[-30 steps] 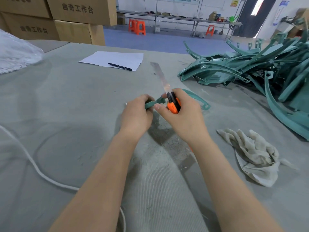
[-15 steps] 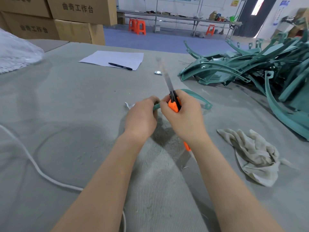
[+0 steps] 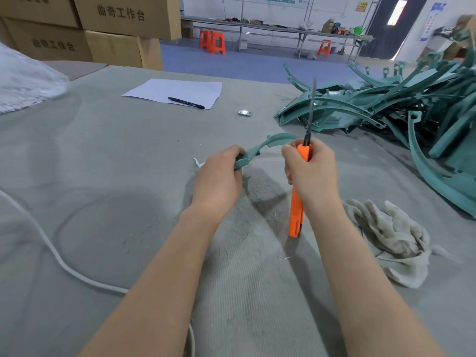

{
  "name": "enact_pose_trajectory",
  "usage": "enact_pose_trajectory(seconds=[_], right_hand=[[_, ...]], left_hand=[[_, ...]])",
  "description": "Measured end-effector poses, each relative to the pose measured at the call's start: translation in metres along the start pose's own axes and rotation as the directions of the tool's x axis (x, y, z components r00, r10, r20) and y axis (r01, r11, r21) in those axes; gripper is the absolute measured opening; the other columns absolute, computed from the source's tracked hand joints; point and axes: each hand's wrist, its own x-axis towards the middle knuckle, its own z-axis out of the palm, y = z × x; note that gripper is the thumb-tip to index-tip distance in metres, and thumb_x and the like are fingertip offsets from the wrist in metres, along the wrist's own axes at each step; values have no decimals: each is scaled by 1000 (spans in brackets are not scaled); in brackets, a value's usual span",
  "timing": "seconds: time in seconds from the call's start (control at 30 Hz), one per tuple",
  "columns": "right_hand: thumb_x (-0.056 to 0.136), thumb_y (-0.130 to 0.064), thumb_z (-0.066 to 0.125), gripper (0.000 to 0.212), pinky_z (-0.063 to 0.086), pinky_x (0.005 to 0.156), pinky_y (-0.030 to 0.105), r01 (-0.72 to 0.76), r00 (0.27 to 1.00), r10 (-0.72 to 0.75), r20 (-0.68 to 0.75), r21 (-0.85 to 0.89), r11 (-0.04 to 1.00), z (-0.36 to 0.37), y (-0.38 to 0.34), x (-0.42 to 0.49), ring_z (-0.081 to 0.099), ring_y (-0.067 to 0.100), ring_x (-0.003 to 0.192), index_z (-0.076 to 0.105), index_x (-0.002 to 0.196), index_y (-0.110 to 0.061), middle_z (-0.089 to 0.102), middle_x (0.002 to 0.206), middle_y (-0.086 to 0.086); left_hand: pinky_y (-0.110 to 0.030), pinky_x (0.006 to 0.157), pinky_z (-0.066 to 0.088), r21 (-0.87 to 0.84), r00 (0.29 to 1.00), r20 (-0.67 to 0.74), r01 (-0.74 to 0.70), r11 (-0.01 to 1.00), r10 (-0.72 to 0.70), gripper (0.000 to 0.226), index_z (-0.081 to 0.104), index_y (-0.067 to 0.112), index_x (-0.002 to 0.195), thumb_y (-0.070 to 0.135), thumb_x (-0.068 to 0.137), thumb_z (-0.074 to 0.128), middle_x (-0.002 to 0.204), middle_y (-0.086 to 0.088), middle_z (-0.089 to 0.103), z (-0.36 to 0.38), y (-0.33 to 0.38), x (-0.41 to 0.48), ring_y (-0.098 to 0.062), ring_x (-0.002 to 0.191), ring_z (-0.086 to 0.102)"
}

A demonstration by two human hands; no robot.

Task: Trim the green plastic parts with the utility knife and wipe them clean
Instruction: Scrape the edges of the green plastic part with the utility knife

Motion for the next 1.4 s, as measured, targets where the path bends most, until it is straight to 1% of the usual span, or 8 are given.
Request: enact_pose_trajectory(seconds=[0.17,0.27,0.37,0.5,0.8,1.03,1.17,1.4], right_hand=[[90,-40,61,30,41,62,38,-51,993,53,106,-28,998,-4,5,2,46,20,61,48,80,-14,50,71,9],[93,-56,47,56,43,67,43,-7,988,25,155,-113,994,1,5,-1,48,24,67,52,86,-1,53,76,12],[96,-49,45,54,48,72,48,82,979,-38,200,-219,972,6,6,-3,54,34,70,58,89,3,62,80,22],[95,-48,47,50,46,69,36,159,974,-90,210,-343,926,7,10,-6,59,29,75,61,83,-2,65,75,16],[94,-42,54,43,33,57,33,261,913,-149,381,-263,929,15,7,-16,49,27,62,46,65,-13,47,59,4],[92,-39,59,40,28,51,25,343,850,-193,490,-238,909,15,0,-19,35,8,49,44,59,-24,40,53,-7],[93,-41,58,41,32,54,34,304,899,-211,385,-201,931,13,1,-16,44,23,55,44,62,-17,41,56,-1],[92,-44,59,47,23,46,23,281,924,-180,336,-281,917,14,9,-13,33,7,45,34,56,-25,36,43,-10]], left_hand=[[-41,78,47,2,999,-40,-6,1000,6,29,64,16,111,1,92,48,101,-4,68,0,0,1,-28,93,58],[-40,80,47,-5,999,-52,-3,1000,3,30,63,16,112,1,92,48,103,-5,68,0,-1,2,-29,95,58],[-38,77,45,11,998,-56,-15,1000,15,31,63,15,111,-1,91,48,103,-5,68,1,-2,2,-29,95,58],[-34,74,42,29,998,-61,-10,1000,12,32,63,16,113,0,90,47,105,-5,68,2,-3,3,-28,96,59],[-28,66,33,29,996,-59,71,997,-70,29,61,15,107,1,89,44,102,-7,66,-1,-4,3,-28,92,57],[-39,69,51,-19,992,-6,127,992,-127,20,64,15,92,4,85,48,85,-5,67,-6,-5,2,-29,83,62],[-33,76,46,5,995,-51,89,996,-89,29,63,14,109,1,90,46,105,-8,68,-4,-4,3,-30,97,60],[-36,82,46,13,995,-47,88,996,-87,31,60,15,116,2,92,45,114,-4,65,-3,-5,3,-27,104,58]])
